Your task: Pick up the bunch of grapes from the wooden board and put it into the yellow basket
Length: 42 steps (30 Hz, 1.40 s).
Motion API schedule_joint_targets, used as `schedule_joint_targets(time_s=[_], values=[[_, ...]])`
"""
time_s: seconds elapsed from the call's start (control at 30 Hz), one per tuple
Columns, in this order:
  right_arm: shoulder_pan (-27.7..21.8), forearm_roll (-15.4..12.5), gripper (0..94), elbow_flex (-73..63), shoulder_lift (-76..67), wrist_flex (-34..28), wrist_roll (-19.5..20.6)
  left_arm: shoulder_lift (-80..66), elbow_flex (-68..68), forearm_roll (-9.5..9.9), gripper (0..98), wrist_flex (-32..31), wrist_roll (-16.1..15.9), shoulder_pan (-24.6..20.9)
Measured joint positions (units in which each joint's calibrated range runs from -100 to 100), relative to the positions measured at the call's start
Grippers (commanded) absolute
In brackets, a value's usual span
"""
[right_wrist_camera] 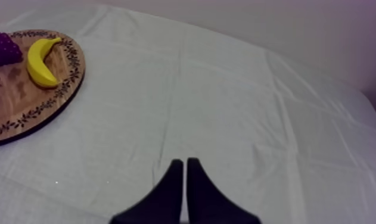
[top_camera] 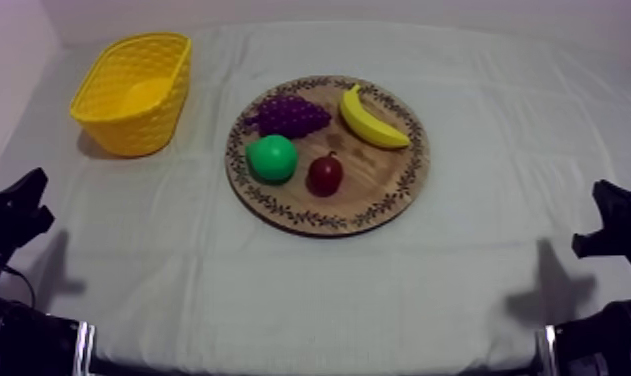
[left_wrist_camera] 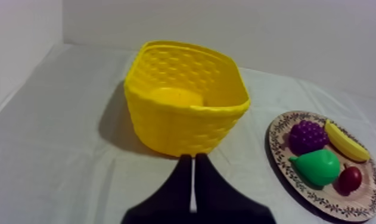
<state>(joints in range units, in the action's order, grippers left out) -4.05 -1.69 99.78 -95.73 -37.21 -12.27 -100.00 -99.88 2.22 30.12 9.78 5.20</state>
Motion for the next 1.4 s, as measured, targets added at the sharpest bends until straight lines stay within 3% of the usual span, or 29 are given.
schedule_joint_targets(time_s=[0.33, 0.8, 1.4], values=[[0.0, 0.0, 0.5, 0.0, 0.0, 0.0, 0.0, 0.0, 0.0, 0.0, 0.0, 2.7, -4.9, -1.5], [0.0, 0.0, 0.5, 0.0, 0.0, 0.0, 0.0, 4.3, 3.4, 0.25, 0.0, -0.3, -4.8, -1.6], [0.0, 0.0, 0.5, 0.0, 0.0, 0.0, 0.0, 29.5, 29.9, 0.99, 0.0, -0.8, -5.6, 0.9]])
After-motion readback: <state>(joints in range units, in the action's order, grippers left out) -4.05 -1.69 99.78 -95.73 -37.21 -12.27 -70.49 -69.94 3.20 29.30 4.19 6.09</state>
